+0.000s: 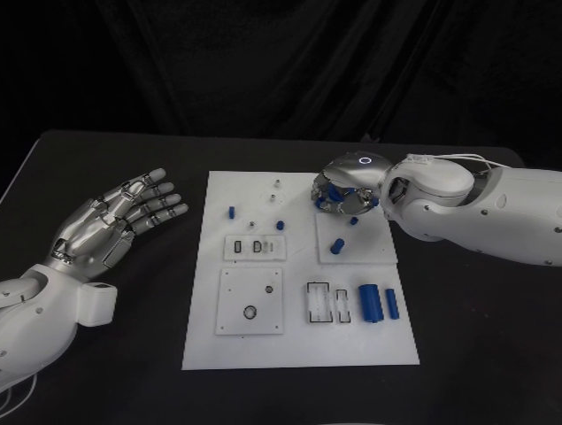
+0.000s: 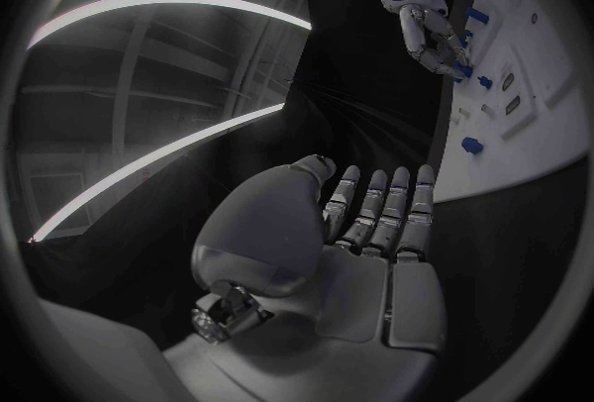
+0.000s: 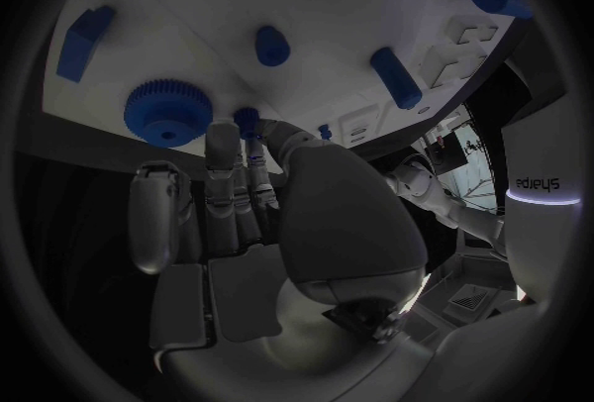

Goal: Assemble the parts on the task board

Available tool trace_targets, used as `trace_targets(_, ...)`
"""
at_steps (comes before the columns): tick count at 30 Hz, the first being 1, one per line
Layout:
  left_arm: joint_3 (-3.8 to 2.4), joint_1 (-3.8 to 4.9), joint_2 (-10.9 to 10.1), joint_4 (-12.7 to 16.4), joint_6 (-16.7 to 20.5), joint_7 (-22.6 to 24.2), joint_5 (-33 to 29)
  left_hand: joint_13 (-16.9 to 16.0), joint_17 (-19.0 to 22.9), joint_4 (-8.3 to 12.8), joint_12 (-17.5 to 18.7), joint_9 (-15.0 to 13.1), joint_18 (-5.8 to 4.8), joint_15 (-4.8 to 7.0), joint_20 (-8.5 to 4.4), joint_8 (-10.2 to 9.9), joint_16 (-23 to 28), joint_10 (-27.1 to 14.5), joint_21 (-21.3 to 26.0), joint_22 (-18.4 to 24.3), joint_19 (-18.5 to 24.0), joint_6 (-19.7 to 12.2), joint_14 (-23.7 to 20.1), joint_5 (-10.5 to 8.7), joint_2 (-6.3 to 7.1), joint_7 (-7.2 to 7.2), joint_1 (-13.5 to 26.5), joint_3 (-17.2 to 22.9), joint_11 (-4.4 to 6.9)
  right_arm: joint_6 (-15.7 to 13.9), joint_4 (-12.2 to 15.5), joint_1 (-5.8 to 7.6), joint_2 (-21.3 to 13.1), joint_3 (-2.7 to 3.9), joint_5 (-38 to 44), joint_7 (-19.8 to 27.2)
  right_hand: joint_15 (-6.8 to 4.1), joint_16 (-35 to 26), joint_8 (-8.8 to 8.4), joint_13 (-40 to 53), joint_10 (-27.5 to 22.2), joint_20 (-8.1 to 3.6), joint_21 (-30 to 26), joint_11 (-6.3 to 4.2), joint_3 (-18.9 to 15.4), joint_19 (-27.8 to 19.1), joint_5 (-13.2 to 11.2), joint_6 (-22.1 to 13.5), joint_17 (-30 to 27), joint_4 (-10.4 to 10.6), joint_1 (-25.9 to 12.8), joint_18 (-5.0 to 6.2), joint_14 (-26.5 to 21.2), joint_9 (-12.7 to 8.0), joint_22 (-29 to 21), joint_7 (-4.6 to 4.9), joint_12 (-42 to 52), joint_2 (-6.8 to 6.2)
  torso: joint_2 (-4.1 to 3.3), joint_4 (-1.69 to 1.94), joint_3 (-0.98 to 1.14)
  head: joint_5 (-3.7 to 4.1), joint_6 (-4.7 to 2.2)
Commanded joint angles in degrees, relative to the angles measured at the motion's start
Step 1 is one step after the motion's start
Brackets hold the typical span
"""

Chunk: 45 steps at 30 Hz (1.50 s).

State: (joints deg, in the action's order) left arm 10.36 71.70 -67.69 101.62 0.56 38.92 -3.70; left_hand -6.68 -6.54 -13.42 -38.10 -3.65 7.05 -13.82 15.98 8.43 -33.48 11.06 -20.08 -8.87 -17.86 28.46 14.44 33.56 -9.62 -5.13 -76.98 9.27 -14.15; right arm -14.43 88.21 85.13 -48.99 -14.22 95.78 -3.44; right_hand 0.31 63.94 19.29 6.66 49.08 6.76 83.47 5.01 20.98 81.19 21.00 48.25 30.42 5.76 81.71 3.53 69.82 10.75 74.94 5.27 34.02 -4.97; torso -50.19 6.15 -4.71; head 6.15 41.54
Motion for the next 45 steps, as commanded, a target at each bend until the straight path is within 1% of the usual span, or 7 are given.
trace_targets(1, 0.01, 0.14, 0.21, -0.06, -1.21, 15.83, -0.40, 0.11, 0.14, 0.28, 0.39, 0.06, -0.84, -0.36, 0.35, 0.19, 0.31, -0.12, 0.38, 0.09, 0.07, -0.19, -0.01, 0.33, -0.34, -0.31, -0.34, 0.07, -0.28, 1.76, -0.12, -0.17, 0.03, 0.02, 0.56, -0.64, 0.22, -0.27, -0.44, -0.33, 0.64, 0.01, 0.38, 0.02, 0.60, 0.37, 0.34, 0.63, -0.48, -0.10, 0.51, -0.51, 0.08, 0.27, 3.37, 0.13, -1.18, -0.26, 0.02, 0.02, -0.01, -0.04, 0.10)
trace_targets(7, 0.05, 0.14, 0.30, -0.26, -1.38, 15.56, -0.75, 0.14, 0.18, 0.32, 0.41, 0.06, -0.83, -0.42, 0.41, 0.18, 0.36, -0.12, 0.36, 0.09, 0.01, -0.20, 0.03, 0.31, -0.34, -0.36, -0.36, 0.10, -0.33, 2.75, -0.29, -0.18, 0.14, 0.02, 0.56, -0.57, 0.30, -0.47, -0.64, -0.54, 1.16, 0.07, 0.39, 0.08, 0.80, 0.39, 0.26, 0.84, -0.72, -0.22, 0.39, -0.52, 0.05, 0.54, 3.45, 0.28, -1.99, -0.38, 0.04, 0.00, -0.01, -0.07, 0.21)
trace_targets(15, 0.14, 0.13, 0.52, -0.50, -1.67, 15.26, -0.94, 0.20, 0.26, 0.43, 0.43, 0.08, -0.84, -0.53, 0.50, 0.15, 0.44, -0.12, 0.33, 0.10, -0.11, -0.31, 0.11, 0.29, -0.37, -0.47, -0.39, 0.19, -0.45, 2.19, -0.73, -0.18, 0.47, 0.02, 0.56, 0.12, -0.25, -1.20, 0.13, -0.68, 4.19, -0.32, 0.50, -0.57, 1.35, 0.60, -0.73, 3.29, -1.48, -1.89, 1.50, -0.59, 0.03, 2.57, 3.97, 1.68, -3.79, 0.02, 0.06, 0.08, -0.03, -0.02, 0.11)
trace_targets(24, 0.18, 0.13, 0.33, -0.31, -1.66, 15.15, -1.05, 0.26, 0.34, 0.55, 0.47, 0.08, -0.87, -0.64, 0.57, 0.14, 0.52, -0.14, 0.30, 0.10, -0.23, -0.37, 0.20, 0.30, -0.46, -0.56, -0.45, 0.33, -0.57, -2.63, -0.60, -0.01, 0.61, 0.05, -0.87, 1.33, -1.17, -0.24, 2.76, -0.30, 9.19, -1.19, 1.64, -1.69, 0.78, 2.21, -1.07, 6.60, 1.08, -3.71, 2.70, -1.14, 2.54, 6.97, 6.24, 1.79, -5.26, 0.69, 0.07, 0.01, -0.01, -0.53, -1.13)
trace_targets(29, 0.18, 0.13, -0.03, 0.11, -1.40, 15.10, -1.16, 0.26, 0.34, 0.55, 0.47, 0.08, -0.87, -0.64, 0.57, 0.14, 0.52, -0.14, 0.30, 0.10, -0.23, -0.37, 0.20, 0.30, -0.46, -0.56, -0.45, 0.33, -0.57, -5.21, 1.04, 1.88, 0.40, 0.07, -3.88, 1.29, -1.24, 0.17, 2.89, -0.31, 9.87, -1.32, 2.03, -1.77, 0.53, 2.76, -1.65, 6.72, 2.01, -3.73, 2.54, -1.32, 3.39, 7.85, 6.98, 1.80, -5.95, 0.61, 0.08, 0.01, 0.00, -0.82, -1.74)
trace_targets(35, 0.18, 0.13, -0.33, 0.47, -1.03, 14.98, -1.43, 0.28, 0.37, 0.60, 0.47, 0.07, -0.88, -0.66, 0.58, 0.16, 0.55, -0.14, 0.30, 0.11, -0.26, -0.30, 0.22, 0.30, -0.47, -0.58, -0.47, 0.37, -0.60, -4.85, 1.40, 4.81, 1.63, 0.08, -7.70, 1.11, -1.18, -0.08, 2.73, -0.39, 10.01, -1.32, 1.94, -1.67, 0.40, 2.66, -2.65, 6.50, 1.79, -3.69, 2.49, -1.29, 3.48, 8.49, 6.87, 1.87, -6.77, 0.69, 0.19, -0.04, -0.05, -1.36, -2.04)
trace_targets(45, 0.19, 0.14, 0.26, 0.37, -1.11, 14.84, -1.71, 0.34, 0.45, 0.76, 0.46, 0.06, -0.94, -0.78, 0.62, 0.19, 0.62, -0.09, 0.27, 0.12, -0.37, -0.27, 0.33, 0.35, -0.47, -0.69, -0.53, 0.50, -0.73, -2.13, -4.88, 5.74, 8.32, 0.08, -7.96, 2.00, -1.17, 0.63, 2.62, -0.33, 10.40, -1.29, 2.26, -1.67, 0.23, 3.10, -3.40, 6.47, 3.34, -3.73, 2.54, -1.44, 4.15, 9.10, 7.48, 1.90, -7.27, 0.77, 0.23, 0.25, -0.24, -1.48, -2.67)
